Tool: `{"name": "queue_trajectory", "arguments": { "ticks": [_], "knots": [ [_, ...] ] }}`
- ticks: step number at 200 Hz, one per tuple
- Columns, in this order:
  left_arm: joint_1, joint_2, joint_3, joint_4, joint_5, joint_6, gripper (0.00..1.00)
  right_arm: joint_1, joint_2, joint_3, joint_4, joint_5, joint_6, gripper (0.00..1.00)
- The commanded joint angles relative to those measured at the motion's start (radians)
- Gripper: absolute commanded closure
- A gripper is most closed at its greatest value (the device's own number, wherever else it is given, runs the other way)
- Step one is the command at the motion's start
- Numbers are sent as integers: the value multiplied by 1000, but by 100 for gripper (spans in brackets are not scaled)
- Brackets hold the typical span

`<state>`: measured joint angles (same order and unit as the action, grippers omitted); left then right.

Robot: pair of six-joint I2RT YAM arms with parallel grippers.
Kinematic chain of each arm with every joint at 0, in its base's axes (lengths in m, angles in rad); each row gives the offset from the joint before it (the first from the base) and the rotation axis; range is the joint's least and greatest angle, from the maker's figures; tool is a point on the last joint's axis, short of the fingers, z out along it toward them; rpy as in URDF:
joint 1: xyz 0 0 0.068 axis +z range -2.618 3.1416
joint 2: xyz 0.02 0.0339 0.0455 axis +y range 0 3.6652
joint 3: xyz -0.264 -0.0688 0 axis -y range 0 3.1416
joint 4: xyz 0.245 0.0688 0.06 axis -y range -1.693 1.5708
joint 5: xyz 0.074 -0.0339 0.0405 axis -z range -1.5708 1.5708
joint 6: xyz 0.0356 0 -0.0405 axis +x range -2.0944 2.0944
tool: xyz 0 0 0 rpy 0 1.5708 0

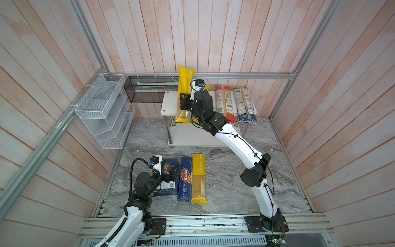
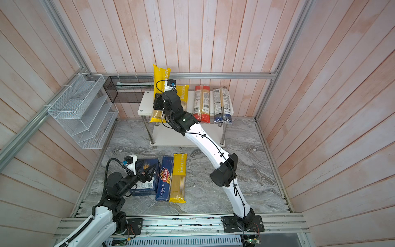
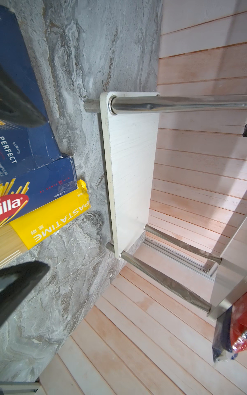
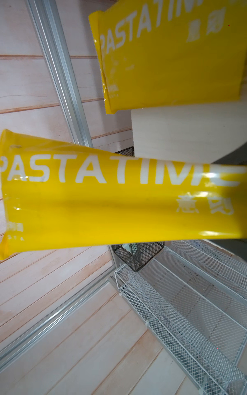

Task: Arrange pasta packages on shelves
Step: Place the pasta bag on the shelf.

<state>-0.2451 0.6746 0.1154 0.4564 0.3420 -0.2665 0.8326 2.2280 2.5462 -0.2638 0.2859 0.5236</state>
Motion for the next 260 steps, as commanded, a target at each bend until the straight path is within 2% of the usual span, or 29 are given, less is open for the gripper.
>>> {"name": "queue_trajectory", "arguments": {
  "ticks": [1, 113, 197, 240, 260],
  "knots": [
    [0, -10, -16, -2, -2, 6, 0, -20, 9, 54, 144, 6, 6, 62],
    [0, -18, -18, -5, -5, 5, 0, -30, 11, 30, 152, 24, 49, 51],
    [0, -27, -21, -7, -7, 4, 0, -35, 26, 27, 178, -17, 72, 45],
    [1, -29, -21, -10, -12, 4, 0, -35, -4, 40, 139, -76, 35, 44],
    [0, -30, -19, -10, -12, 6, 0, -20, -43, 33, 97, -105, -26, 44]
  ]
}}
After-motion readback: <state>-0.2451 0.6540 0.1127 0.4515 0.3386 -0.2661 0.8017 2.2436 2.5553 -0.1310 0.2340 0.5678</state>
